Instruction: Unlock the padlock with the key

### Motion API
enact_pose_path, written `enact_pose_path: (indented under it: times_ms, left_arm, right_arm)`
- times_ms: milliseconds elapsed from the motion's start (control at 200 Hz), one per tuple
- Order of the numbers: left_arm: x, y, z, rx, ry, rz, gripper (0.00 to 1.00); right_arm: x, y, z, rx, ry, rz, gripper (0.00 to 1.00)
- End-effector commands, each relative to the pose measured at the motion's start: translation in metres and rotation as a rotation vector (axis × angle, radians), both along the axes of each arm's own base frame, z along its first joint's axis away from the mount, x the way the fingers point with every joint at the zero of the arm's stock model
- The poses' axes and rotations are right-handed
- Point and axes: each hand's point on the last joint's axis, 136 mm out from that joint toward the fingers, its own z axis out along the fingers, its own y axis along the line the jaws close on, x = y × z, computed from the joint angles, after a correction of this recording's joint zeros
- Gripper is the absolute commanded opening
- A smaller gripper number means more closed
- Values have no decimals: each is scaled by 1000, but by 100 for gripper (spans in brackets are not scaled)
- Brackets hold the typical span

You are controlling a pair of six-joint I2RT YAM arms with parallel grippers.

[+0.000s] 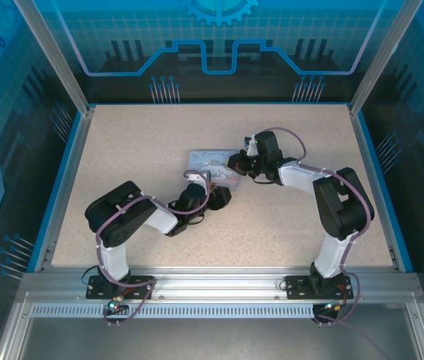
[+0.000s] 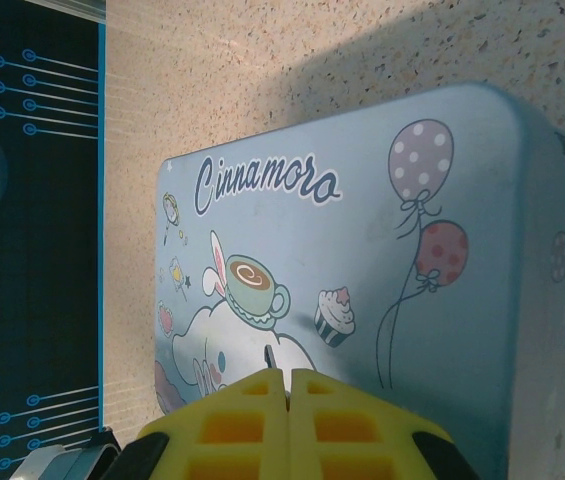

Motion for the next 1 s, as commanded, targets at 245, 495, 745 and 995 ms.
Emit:
enact_pose_path:
  times_ms: [245, 495, 745, 995]
  left_arm:
    - [-6, 9, -7, -34, 17, 36, 59]
    - [-11, -2, 18, -96, -23, -11, 59]
    - [-11, -10, 11, -126, -8, -19, 59]
    - [-7, -5, 2, -145, 0, 31, 53]
  right_arm:
    - [-8, 6, -10, -17, 50, 15, 0]
    - [-8, 8, -11, -16, 54, 19, 0]
    - [-9, 7, -13, -17, 56, 20, 0]
    - [-9, 7, -15, -18, 60, 21, 0]
